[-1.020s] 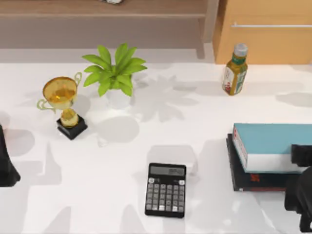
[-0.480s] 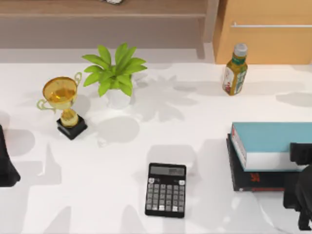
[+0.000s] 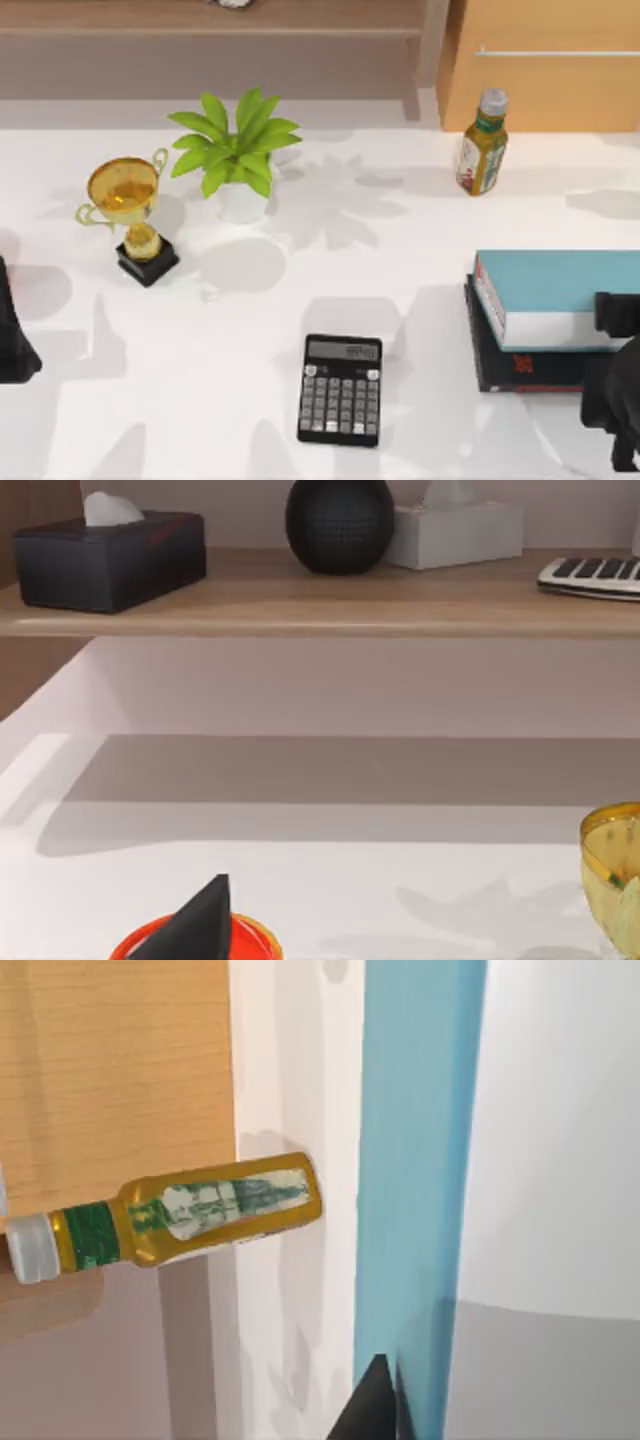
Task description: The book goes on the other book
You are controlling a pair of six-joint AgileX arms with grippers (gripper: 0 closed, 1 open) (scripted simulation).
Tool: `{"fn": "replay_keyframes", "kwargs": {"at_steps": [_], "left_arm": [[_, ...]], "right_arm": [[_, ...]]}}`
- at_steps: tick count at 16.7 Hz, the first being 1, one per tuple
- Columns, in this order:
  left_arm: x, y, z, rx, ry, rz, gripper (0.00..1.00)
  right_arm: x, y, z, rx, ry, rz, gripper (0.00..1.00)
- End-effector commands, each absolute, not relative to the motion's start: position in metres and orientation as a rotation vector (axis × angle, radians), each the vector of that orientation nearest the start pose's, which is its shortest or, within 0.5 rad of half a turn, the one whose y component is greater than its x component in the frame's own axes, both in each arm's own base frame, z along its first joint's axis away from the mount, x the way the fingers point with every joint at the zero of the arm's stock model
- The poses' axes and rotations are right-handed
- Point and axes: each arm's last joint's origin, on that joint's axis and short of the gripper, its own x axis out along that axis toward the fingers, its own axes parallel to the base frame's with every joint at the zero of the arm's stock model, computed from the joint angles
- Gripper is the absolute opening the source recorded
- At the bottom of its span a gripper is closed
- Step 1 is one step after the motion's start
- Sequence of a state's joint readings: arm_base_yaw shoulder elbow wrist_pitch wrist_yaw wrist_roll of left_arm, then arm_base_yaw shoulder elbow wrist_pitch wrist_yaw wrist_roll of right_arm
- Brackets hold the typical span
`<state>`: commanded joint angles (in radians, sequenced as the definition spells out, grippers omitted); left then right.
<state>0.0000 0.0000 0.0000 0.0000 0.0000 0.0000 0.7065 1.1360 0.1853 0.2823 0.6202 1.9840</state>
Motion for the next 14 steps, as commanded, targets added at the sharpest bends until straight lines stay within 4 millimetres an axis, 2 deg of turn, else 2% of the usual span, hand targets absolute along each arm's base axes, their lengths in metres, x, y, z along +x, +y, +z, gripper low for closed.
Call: {"fn": "replay_keyframes", "kwargs": {"at_steps": [8, 14], "left_arm": [[0.1057, -0.0012, 0.1600, 0.000, 0.000, 0.000, 1.00], [0.1057, -0.0012, 0.1600, 0.000, 0.000, 0.000, 1.00]], "right_arm": [[0.1481, 0.1017, 0.1166, 1.518, 0.394, -0.428, 0.98], [0.1481, 0.1017, 0.1166, 1.518, 0.394, -0.428, 1.00]]}}
